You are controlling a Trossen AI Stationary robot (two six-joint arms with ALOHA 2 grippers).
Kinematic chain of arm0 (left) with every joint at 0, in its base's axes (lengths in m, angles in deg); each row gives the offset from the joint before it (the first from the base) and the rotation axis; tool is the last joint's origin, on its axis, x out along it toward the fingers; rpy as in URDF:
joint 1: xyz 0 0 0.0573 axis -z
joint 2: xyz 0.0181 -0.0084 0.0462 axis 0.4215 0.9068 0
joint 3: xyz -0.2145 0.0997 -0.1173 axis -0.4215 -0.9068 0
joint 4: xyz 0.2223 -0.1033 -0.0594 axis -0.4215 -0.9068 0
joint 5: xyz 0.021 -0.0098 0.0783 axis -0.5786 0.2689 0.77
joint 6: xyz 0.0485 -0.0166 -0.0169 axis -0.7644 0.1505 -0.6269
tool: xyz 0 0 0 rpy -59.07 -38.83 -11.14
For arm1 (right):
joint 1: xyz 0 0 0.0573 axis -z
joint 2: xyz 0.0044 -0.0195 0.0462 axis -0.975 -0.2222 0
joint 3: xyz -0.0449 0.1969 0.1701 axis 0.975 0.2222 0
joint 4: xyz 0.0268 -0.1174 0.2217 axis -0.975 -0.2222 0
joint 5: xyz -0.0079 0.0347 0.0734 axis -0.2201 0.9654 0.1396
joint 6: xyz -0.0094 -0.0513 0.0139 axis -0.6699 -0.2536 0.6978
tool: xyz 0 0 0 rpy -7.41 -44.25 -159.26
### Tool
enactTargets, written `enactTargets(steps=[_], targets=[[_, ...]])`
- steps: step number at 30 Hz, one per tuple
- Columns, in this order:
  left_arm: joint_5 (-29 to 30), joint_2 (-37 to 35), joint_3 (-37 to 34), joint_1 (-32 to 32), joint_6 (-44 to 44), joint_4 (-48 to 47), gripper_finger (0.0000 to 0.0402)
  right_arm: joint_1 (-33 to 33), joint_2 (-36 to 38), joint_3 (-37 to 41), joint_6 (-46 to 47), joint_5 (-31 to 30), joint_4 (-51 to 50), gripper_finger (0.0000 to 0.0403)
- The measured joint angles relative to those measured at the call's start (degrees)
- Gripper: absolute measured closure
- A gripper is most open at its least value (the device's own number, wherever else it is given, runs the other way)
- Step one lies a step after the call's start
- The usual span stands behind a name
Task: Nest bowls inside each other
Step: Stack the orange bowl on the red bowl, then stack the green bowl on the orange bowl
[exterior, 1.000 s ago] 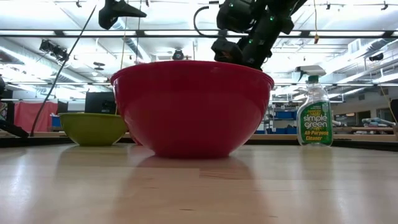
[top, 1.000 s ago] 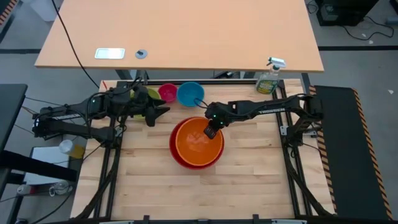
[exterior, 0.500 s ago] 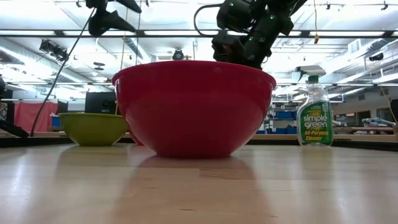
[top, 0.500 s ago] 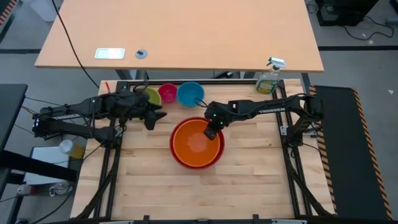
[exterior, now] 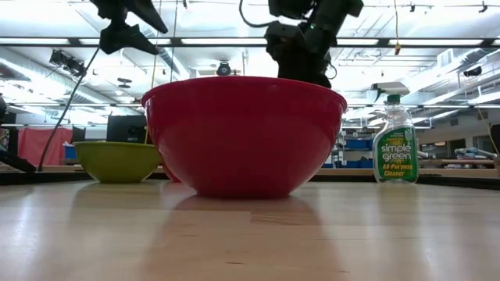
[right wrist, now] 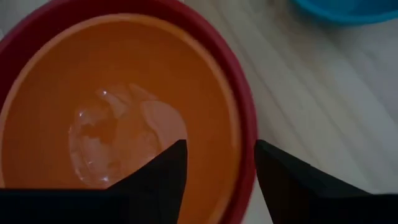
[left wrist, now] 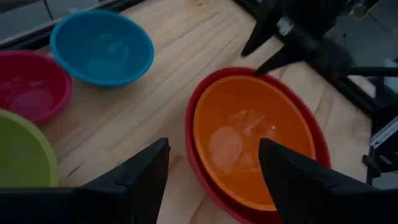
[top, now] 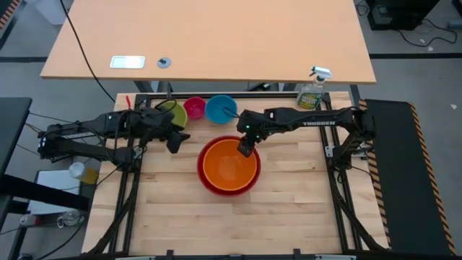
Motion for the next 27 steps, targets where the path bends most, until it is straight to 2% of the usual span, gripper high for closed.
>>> enactTargets(steps=[5,20,27], targets=[[0.05,0.59,0.02,-0.60,0.94,-2.44,0.0150,1.24,0.02,-3.21,-1.16,-1.06,-4.70,0.0210],[0.03,1.44,0.00,-1.52,2.70,-6.76,0.0150,2.00,0.53,-3.35,-1.98,-0.69,-7.34,0.0210],[-1.44,4.28,0.04,-1.97,3.15,-10.21,0.0164,2.25,4.53,-3.35,-2.69,-0.66,-8.35,0.0210]])
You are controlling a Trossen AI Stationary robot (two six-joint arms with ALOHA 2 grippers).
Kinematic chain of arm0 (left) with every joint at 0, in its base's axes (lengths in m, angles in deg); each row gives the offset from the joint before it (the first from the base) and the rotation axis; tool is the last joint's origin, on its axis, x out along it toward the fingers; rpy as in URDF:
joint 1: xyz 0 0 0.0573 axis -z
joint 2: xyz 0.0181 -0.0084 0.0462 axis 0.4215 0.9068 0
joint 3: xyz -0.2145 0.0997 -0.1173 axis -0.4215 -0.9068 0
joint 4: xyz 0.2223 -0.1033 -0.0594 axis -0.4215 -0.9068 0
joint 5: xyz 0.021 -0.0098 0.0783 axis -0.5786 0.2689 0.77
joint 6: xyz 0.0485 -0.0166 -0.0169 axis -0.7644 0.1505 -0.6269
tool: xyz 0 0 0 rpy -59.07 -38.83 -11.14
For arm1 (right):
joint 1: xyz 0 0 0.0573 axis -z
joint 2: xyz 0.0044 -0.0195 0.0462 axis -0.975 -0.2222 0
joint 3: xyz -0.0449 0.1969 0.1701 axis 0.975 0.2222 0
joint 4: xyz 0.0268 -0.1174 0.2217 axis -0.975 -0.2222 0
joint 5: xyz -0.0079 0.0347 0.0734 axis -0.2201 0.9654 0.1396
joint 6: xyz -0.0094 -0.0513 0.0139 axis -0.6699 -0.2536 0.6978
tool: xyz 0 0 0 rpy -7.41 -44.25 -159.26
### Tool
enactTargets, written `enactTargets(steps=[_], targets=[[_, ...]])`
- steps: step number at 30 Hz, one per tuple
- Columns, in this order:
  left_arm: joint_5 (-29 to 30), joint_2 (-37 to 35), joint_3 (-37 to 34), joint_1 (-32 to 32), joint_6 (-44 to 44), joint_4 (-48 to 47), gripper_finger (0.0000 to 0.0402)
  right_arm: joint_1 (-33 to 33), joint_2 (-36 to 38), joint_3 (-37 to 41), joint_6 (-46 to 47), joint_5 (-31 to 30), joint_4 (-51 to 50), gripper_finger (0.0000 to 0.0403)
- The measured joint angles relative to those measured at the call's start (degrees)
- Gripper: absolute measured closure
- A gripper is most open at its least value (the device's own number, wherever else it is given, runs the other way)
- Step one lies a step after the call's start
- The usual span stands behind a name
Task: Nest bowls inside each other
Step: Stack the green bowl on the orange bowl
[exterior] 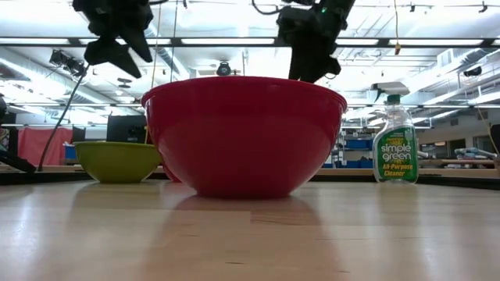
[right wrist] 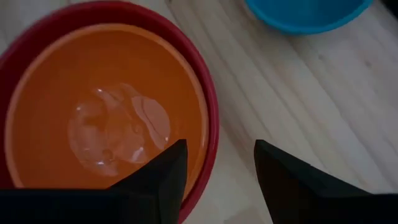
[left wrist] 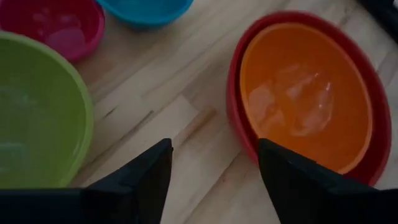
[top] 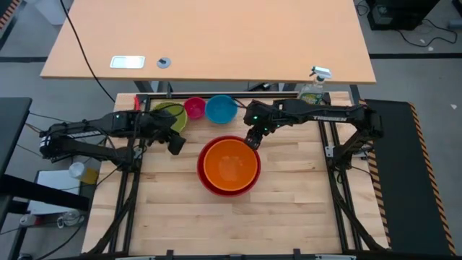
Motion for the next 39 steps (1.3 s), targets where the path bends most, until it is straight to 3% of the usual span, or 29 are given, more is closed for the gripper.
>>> enactTargets(steps=[6,16,20,24,39], targets=[[-0.41,2.64,-0.02,-3.30,-1.94,-6.25,0.0184,1.86,3.12,0.00,-2.72,-0.15,-0.68,0.0210],[1.20,12.70,-0.06,-9.94,-15.30,-15.16,0.0187,4.14,4.39,0.00,-4.33,-2.36,-1.15,0.0210],[4.70,17.20,-0.03,-10.63,-17.86,-19.65,0.0187,4.91,4.39,0.00,-4.59,-2.11,-0.72,0.0210],[8.54,21.08,-0.02,-10.65,-19.58,-20.96,0.0184,5.09,4.37,0.00,-5.09,-2.08,-1.16,0.0210],[8.67,25.63,-0.04,-11.06,-24.62,-21.13,0.0177,4.87,4.35,0.00,-4.49,-3.35,0.33,0.0235]])
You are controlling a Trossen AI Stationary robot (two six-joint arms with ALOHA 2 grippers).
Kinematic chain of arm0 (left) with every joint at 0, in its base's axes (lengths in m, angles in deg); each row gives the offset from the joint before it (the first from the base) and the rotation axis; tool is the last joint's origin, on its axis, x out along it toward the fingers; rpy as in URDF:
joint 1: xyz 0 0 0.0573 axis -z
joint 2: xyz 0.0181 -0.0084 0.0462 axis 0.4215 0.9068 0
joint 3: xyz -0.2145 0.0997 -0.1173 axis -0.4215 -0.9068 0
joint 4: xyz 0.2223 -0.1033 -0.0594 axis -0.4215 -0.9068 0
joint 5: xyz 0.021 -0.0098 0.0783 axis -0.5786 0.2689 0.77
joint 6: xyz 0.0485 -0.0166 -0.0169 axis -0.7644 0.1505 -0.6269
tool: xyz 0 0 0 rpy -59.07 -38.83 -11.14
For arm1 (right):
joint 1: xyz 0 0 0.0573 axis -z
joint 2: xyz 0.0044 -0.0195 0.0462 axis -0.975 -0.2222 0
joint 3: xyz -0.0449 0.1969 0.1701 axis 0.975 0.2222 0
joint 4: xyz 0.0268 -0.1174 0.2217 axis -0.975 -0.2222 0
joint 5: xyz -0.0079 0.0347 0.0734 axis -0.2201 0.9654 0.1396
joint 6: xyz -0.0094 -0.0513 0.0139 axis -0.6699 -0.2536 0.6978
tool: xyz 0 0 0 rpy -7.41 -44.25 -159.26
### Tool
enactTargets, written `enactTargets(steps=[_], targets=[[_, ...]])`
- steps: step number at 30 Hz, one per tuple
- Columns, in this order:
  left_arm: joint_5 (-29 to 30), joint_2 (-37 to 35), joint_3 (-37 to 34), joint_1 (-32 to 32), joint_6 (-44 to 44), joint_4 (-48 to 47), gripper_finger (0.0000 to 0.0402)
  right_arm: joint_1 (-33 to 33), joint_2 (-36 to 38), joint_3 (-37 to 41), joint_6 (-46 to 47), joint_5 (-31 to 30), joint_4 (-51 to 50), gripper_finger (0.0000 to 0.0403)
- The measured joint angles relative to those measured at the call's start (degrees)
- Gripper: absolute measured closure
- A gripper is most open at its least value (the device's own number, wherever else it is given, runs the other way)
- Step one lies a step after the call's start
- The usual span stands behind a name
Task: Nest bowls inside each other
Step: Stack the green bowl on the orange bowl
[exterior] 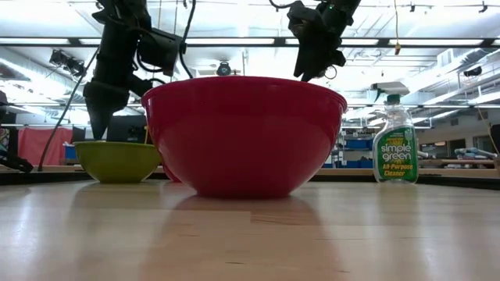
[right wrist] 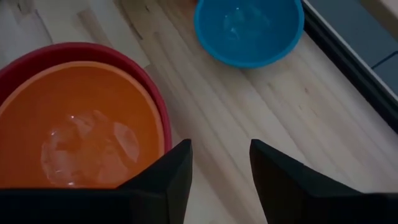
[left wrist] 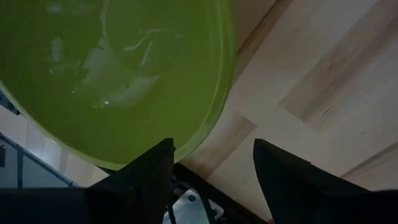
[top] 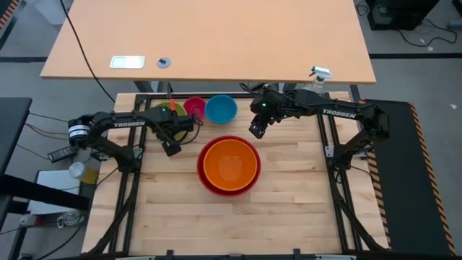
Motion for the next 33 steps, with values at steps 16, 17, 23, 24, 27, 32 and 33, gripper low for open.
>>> enactTargets(steps=[16,17,23,24,27,32,33], targets=[[0.00,4.93,-0.20,-4.17,-4.99,8.25,0.0187,0.00,0.00,0.02,-1.14,-0.09,2.17,0.0235],[0.02,6.07,-0.22,-4.21,-5.35,8.23,0.0192,0.00,0.00,0.02,-1.14,-0.09,2.50,0.0235],[-0.23,10.60,-0.26,-3.76,-6.65,10.52,0.0227,0.00,-0.02,0.02,-1.14,0.18,2.99,0.0235],[-0.22,11.04,-0.26,-3.64,-6.68,10.56,0.0236,0.00,-0.02,0.02,-1.12,0.20,3.01,0.0235],[-0.53,11.74,-0.26,-3.21,-7.02,10.38,0.0272,0.00,-0.04,0.02,-1.14,0.28,2.99,0.0235],[-2.43,10.65,-0.26,-3.00,-5.53,9.29,0.0353,-0.26,-0.04,0.02,-1.33,0.35,2.97,0.0235],[-2.62,10.34,-0.26,-3.01,-5.33,8.88,0.0370,-0.26,-0.04,0.02,-1.71,0.37,2.99,0.0235]])
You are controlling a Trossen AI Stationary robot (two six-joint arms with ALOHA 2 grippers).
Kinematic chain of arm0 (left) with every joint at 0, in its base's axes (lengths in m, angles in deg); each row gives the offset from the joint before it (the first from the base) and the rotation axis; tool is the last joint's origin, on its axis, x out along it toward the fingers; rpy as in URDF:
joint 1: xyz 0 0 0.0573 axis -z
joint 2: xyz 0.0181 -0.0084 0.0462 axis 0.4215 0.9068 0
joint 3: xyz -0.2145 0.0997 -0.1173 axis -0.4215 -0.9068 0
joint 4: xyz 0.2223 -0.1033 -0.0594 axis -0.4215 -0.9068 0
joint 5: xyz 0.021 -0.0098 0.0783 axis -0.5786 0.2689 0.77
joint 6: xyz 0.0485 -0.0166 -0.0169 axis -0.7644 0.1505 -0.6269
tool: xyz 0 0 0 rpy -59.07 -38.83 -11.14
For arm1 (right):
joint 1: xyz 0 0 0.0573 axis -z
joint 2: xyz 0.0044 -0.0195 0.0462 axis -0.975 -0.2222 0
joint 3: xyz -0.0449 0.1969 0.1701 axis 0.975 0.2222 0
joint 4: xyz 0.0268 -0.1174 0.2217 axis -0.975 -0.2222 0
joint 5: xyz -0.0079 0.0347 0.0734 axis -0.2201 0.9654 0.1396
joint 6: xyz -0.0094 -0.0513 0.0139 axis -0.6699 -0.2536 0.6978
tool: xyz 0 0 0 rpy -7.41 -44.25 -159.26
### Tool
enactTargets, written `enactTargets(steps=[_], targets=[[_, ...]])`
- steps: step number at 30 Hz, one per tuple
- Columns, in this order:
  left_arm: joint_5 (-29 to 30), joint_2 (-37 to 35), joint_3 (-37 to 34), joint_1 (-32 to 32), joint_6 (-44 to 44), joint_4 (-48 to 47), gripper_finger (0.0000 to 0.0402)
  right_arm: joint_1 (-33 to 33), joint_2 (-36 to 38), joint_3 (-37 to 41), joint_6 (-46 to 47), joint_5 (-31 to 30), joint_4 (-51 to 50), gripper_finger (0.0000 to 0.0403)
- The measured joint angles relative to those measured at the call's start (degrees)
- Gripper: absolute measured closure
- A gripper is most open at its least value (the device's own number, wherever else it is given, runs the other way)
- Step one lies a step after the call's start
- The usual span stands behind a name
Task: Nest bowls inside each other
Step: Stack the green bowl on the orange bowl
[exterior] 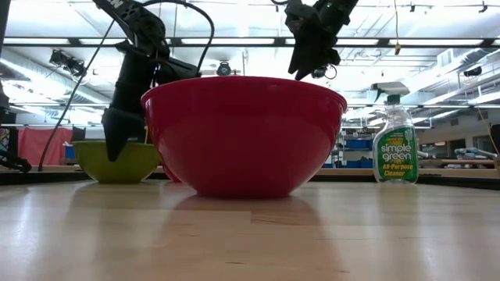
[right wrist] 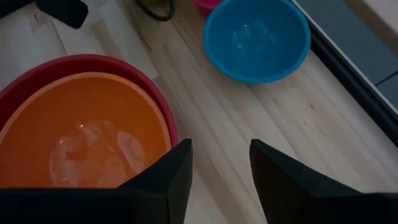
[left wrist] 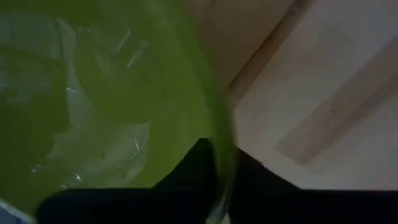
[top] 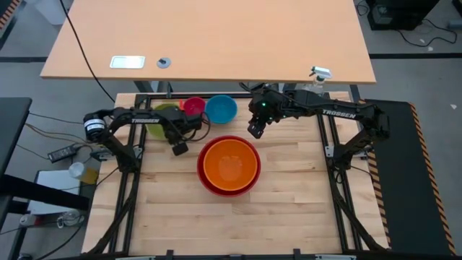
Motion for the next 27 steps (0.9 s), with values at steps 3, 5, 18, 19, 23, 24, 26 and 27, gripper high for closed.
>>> enactTargets(steps=[3,5,18,19,23,24,26,27], targets=[[-0.99,-0.42,-0.01,-0.41,1.20,-2.58,0.0389,-0.04,0.00,0.00,-0.51,0.02,-0.17,0.0235],[-2.85,-1.29,-0.02,-0.77,1.56,-3.76,0.0389,-0.03,0.00,0.00,-0.57,0.02,-0.41,0.0235],[-4.27,-17.81,5.27,5.55,10.08,-9.21,0.0391,0.30,0.00,0.02,-2.69,1.54,-1.62,0.0235],[-4.25,-18.68,6.47,6.97,10.07,-8.64,0.0391,0.42,0.00,0.02,-2.70,1.54,-1.93,0.0235],[-4.05,-21.47,11.99,14.26,10.04,-3.58,0.0387,1.64,0.00,0.02,-3.99,2.79,-3.70,0.0235],[-3.45,-21.93,13.21,16.29,10.03,-1.24,0.0387,2.00,0.00,0.02,-4.11,2.92,-4.42,0.0235],[-0.98,-22.81,14.90,20.41,9.86,4.05,0.0387,2.75,0.40,0.04,-4.24,2.90,-6.13,0.0235],[0.38,-23.00,15.54,22.44,9.14,6.61,0.0387,2.98,0.77,0.04,-4.46,2.45,-6.76,0.0235]])
